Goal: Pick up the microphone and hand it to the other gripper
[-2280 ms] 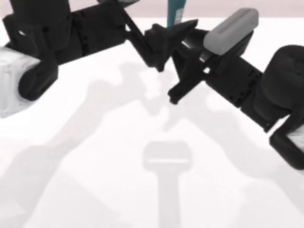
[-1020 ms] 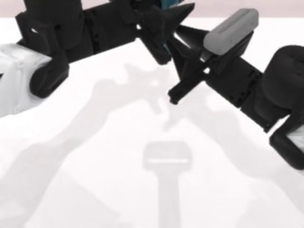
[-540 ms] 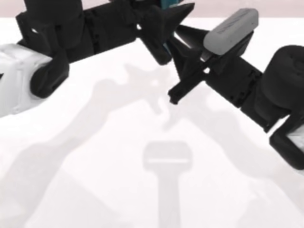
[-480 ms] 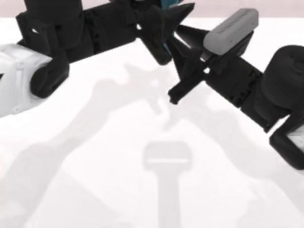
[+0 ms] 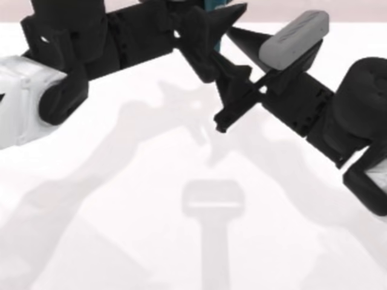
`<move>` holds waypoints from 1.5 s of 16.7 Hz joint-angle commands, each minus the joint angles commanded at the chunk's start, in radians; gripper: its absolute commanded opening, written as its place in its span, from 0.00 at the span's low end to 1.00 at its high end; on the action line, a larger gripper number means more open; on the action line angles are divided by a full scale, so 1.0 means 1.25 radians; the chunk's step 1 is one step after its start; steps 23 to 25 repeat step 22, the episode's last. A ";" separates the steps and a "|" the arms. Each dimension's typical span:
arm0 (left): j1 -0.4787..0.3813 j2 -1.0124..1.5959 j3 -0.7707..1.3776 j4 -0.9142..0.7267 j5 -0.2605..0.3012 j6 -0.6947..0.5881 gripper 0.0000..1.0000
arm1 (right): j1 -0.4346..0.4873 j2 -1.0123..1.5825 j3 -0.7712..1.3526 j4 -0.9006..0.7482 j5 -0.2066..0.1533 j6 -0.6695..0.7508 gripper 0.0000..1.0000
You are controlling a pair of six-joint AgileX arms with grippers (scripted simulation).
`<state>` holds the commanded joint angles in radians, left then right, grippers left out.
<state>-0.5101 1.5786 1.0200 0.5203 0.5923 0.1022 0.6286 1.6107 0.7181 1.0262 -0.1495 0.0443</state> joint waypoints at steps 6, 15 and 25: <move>0.000 0.000 0.000 0.000 0.000 0.000 0.00 | 0.000 0.000 0.000 0.000 0.000 0.000 1.00; 0.023 -0.015 -0.007 -0.002 0.018 0.004 0.00 | -0.008 -0.029 -0.036 0.000 -0.003 -0.001 1.00; 0.129 -0.064 -0.055 -0.009 0.108 0.007 0.00 | -0.030 -0.195 -0.215 0.014 -0.035 0.002 1.00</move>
